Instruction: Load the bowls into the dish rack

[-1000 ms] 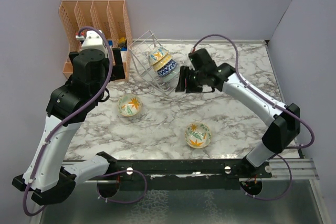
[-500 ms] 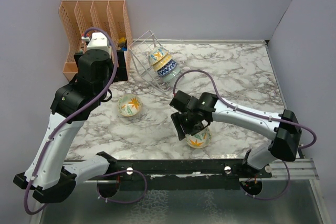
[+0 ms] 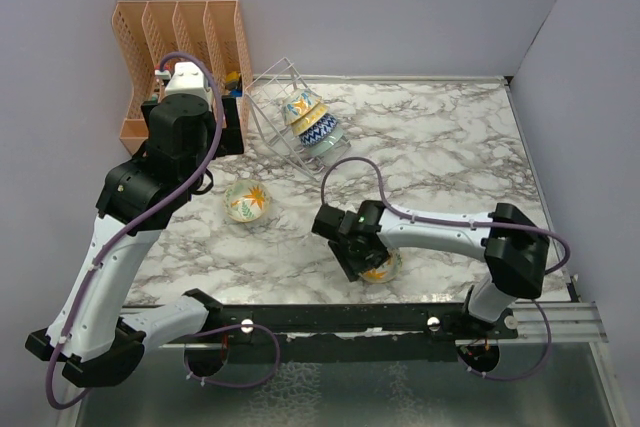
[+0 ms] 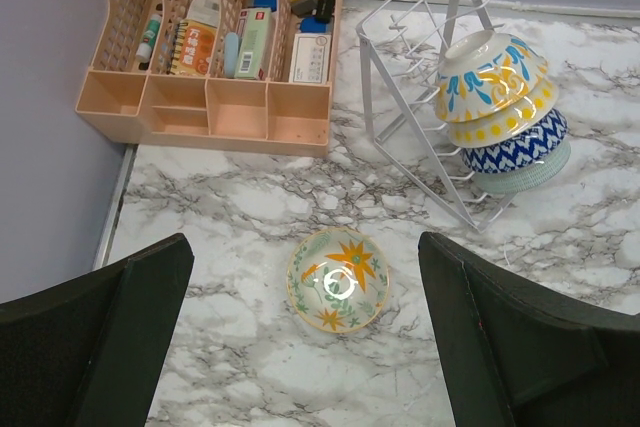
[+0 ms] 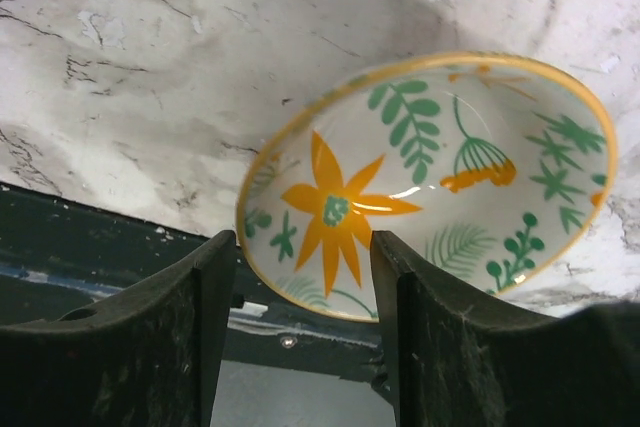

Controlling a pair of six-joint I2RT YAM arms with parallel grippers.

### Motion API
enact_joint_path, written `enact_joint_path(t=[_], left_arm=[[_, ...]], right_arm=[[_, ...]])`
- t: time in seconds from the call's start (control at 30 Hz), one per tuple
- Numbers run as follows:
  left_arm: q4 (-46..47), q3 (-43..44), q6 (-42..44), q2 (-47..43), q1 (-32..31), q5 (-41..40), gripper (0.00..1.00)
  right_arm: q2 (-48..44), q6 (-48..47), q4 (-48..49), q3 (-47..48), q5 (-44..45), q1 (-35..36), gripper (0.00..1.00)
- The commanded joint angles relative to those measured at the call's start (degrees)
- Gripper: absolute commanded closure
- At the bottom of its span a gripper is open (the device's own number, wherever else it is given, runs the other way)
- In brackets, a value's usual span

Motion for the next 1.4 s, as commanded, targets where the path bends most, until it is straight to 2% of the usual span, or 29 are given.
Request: enact_joint_path(t=[0.0,0.17,0.4,0.47,0.57,0.87,0.93,1.03,1.17,1.37], left_arm=[[0.3,0.7,-0.2,-0.8,-0.2,-0.1,0.01],[-0.2,0.7,0.1,-1.3,-0.2,-1.0,0.01],[-0.5,0.5,0.4,-1.9,-0.2,-1.6,0.01],[-0.5,0.3,0.3,-2.1,-0.1,-1.6,0.01],[-0.4,0.1,0.3,-2.4,-0.1,-1.6,0.01],[-0.1,0.2,0.5,-3.4,-0.2,-2.2,0.01],[0.1,0.6,0.8,-3.4,-0.1,-2.4,0.01],[0.0,1.6,1.8,-3.1,-0.2,-2.5,0.01],[0.2,3.1,2.7,-3.0,-0.2,-3.2,0.01],[0.3,6.2,3.2,-2.3,-0.2,-4.6,0.01]], right_arm=[[2.3,-1.7,5.2,-0.4,4.1,2.7,0.46],[3.5,-2.0,7.1,-1.6,5.8,2.8,0.5],[6.2,-1.8,5.6,-0.3,8.5,2.9,0.64],[6.1,-1.6,5.3,-0.1,8.9,2.9,0.73],[5.4,-1.4,4.0,1.5,9.6,2.8,0.98],[0.2,-1.1,0.2,15.0,11.4,2.1,0.99],[-0.7,-1.3,0.9,19.7,10.0,-0.8,0.99],[-2.5,-2.8,7.9,24.7,1.3,-8.0,0.99],[-3.8,-0.3,25.7,26.9,-14.2,-17.7,0.99],[1.5,15.0,56.7,25.2,-31.5,-28.3,0.99]])
